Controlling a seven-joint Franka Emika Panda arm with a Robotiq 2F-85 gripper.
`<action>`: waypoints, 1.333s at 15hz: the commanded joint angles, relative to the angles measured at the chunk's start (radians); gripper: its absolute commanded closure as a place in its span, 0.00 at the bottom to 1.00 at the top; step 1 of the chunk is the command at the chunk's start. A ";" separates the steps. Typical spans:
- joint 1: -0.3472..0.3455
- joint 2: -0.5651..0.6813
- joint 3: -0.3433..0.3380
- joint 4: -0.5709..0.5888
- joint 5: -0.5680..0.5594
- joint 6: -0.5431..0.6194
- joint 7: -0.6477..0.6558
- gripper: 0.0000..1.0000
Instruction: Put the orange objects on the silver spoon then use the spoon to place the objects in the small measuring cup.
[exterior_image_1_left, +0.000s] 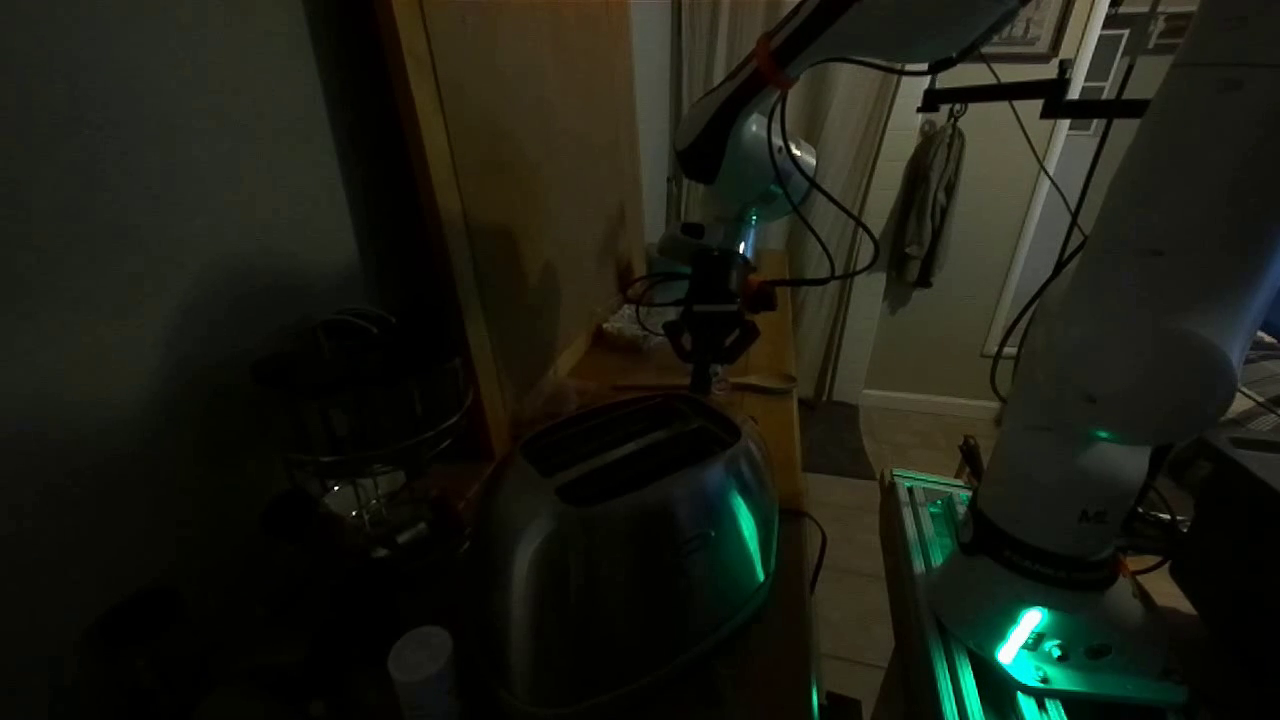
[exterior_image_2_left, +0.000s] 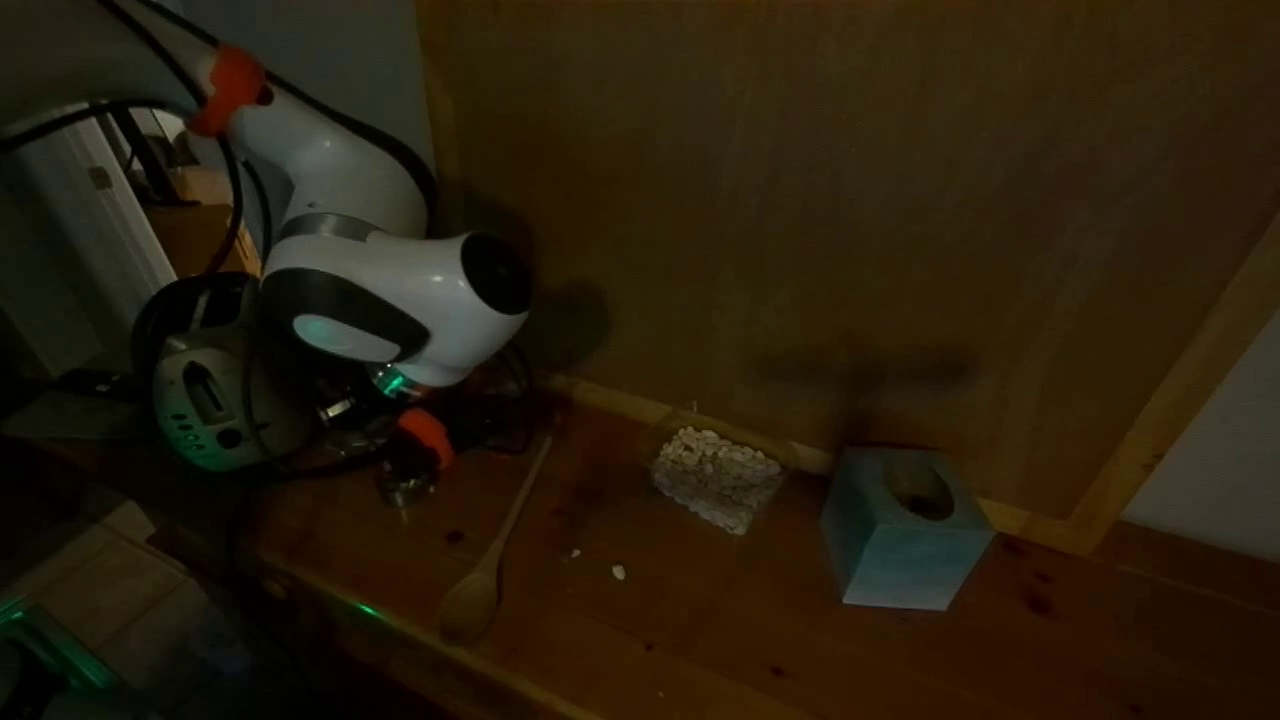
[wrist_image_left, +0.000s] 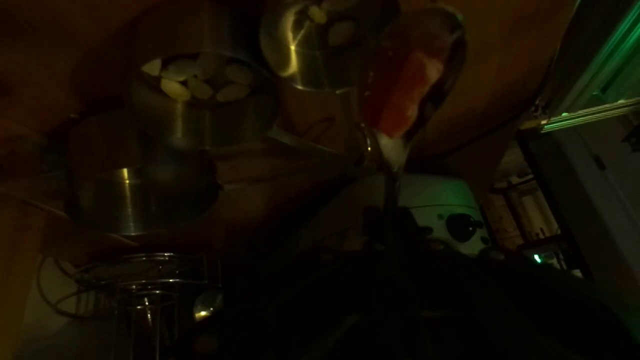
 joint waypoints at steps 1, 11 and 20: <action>0.006 0.002 -0.016 -0.010 0.045 -0.046 -0.052 0.96; -0.001 0.074 -0.015 -0.002 0.138 -0.070 -0.168 0.96; -0.021 0.144 -0.017 0.021 0.233 -0.104 -0.272 0.96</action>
